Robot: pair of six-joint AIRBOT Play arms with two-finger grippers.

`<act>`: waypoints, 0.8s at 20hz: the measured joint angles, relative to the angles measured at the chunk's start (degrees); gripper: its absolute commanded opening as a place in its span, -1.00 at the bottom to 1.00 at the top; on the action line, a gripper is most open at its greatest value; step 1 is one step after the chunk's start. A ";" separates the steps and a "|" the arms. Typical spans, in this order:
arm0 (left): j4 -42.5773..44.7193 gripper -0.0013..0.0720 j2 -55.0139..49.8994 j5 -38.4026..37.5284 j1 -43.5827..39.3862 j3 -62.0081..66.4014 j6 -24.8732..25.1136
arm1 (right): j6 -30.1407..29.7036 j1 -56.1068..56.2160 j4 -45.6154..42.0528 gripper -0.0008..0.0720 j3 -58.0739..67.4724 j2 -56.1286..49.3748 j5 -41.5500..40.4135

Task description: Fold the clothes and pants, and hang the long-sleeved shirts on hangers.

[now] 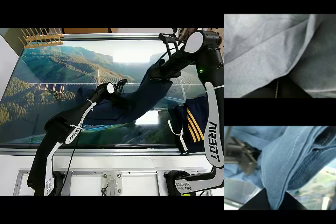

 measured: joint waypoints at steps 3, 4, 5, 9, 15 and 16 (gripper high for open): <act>0.46 -0.95 -0.09 -2.58 2.45 2.75 -0.02 | 1.16 2.95 0.20 -0.93 0.90 -0.63 -1.01; 0.46 -0.95 -0.07 -3.89 3.52 4.26 -0.02 | 1.53 3.85 0.31 -0.93 1.05 -0.85 -1.53; 0.46 -0.95 -0.04 -5.33 4.68 5.92 -0.02 | 1.99 4.79 0.74 -0.93 1.16 -1.16 -2.05; 0.68 -0.95 3.41 -7.13 10.88 7.41 0.00 | 3.67 8.17 5.11 -0.93 1.40 -2.60 -6.14; 0.87 -0.95 13.51 -6.51 25.03 3.23 0.48 | 6.10 15.08 13.09 -0.93 1.42 -8.13 -16.44; 0.87 -0.94 15.02 -6.88 27.39 3.02 0.50 | 6.54 16.65 14.32 -0.93 1.42 -9.57 -18.91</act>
